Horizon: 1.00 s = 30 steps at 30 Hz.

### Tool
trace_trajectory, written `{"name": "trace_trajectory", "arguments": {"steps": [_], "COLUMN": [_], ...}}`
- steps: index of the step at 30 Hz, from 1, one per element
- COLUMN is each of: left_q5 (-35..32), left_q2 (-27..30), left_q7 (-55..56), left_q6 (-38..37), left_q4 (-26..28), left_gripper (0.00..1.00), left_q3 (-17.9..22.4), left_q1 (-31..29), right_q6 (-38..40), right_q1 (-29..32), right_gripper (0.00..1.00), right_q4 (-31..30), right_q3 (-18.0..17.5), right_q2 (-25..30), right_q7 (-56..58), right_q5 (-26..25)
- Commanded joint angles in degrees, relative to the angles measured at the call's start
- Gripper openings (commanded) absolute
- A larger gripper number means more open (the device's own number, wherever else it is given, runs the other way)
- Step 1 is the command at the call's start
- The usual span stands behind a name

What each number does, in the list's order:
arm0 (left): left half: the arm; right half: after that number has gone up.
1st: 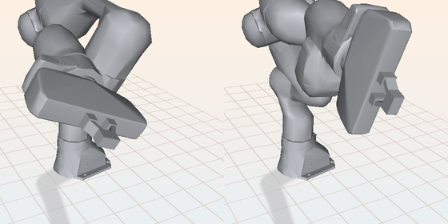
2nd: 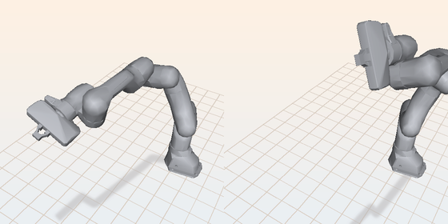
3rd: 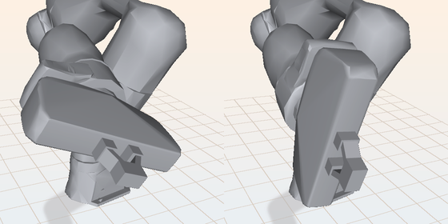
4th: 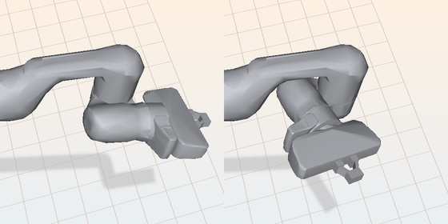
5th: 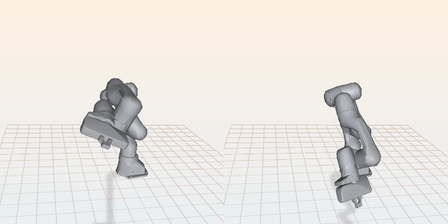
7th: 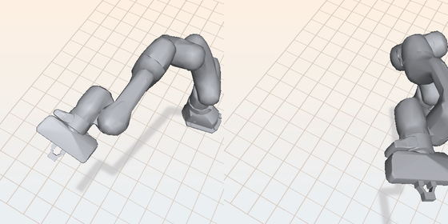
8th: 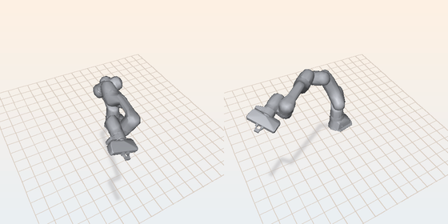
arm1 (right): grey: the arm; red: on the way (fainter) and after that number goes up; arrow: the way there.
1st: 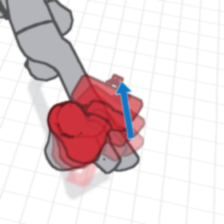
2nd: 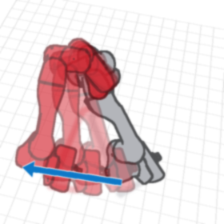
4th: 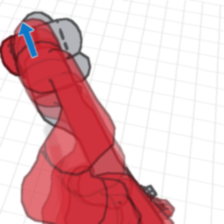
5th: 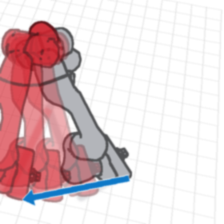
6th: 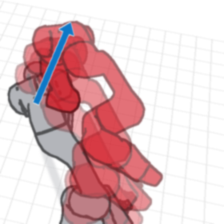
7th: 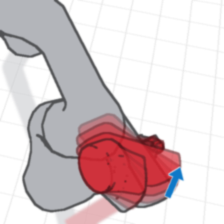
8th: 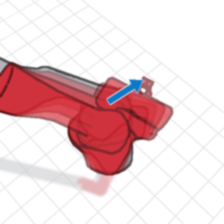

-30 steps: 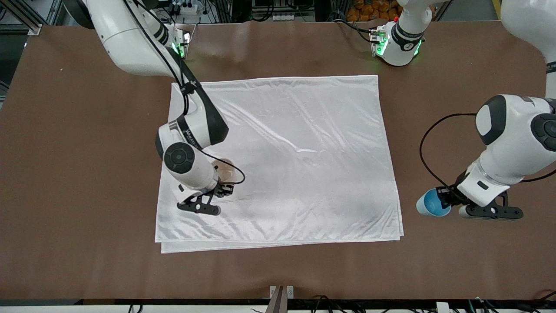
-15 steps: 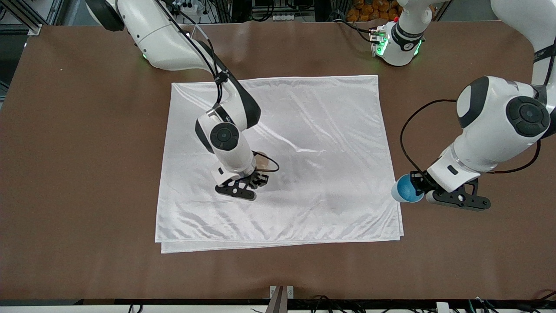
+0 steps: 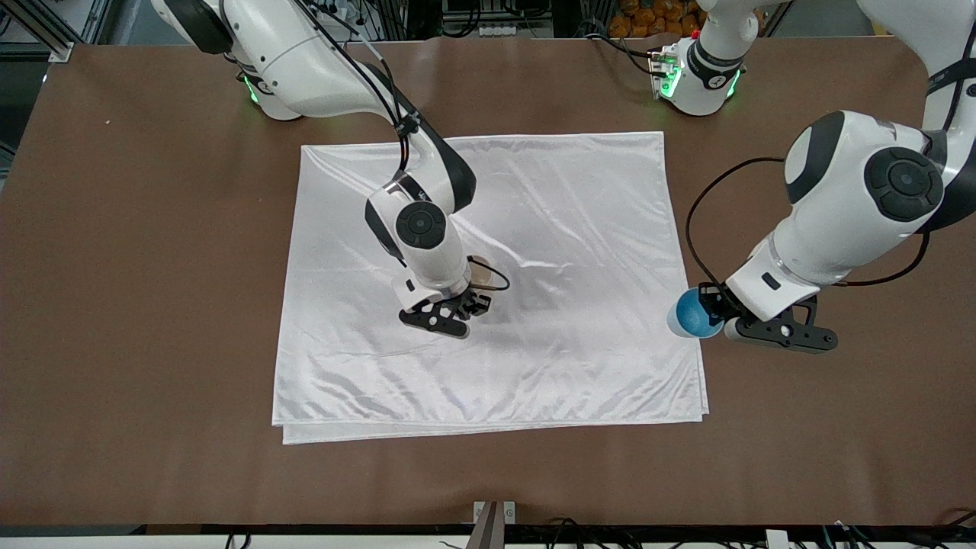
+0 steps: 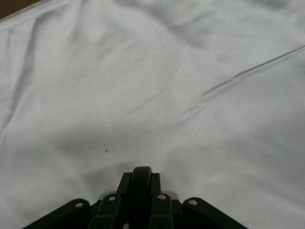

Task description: Place blue cup into white mug on cloth

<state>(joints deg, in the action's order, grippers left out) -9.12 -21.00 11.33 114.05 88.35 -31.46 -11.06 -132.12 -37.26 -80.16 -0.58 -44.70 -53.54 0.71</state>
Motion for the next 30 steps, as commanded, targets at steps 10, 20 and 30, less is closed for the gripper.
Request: {"name": "trace_trajectory", "arguments": {"steps": [10,20,30], "left_q5": [-0.3,-0.1,3.2], "left_q2": [1.1,1.0,1.0], "left_q7": [1.2,1.6,3.6], "left_q6": [-3.9,-8.2,-9.3], "left_q4": [-1.3,-3.5,-4.9], "left_gripper": [0.00,0.00,0.00], "left_q3": [-0.5,-0.5,-0.5], "left_q1": [-0.3,0.8,1.7], "right_q6": [-0.9,-4.5,-5.4], "right_q1": [-2.5,-2.5,-2.5], "right_gripper": [0.00,0.24,0.72], "right_q4": [4.1,4.0,4.0], "right_q3": [0.3,0.4,0.6], "right_q2": [-4.6,-6.4,-6.5], "right_q7": [-2.6,-6.1,-6.1], "right_q5": [0.0,-0.1,-0.4]}}
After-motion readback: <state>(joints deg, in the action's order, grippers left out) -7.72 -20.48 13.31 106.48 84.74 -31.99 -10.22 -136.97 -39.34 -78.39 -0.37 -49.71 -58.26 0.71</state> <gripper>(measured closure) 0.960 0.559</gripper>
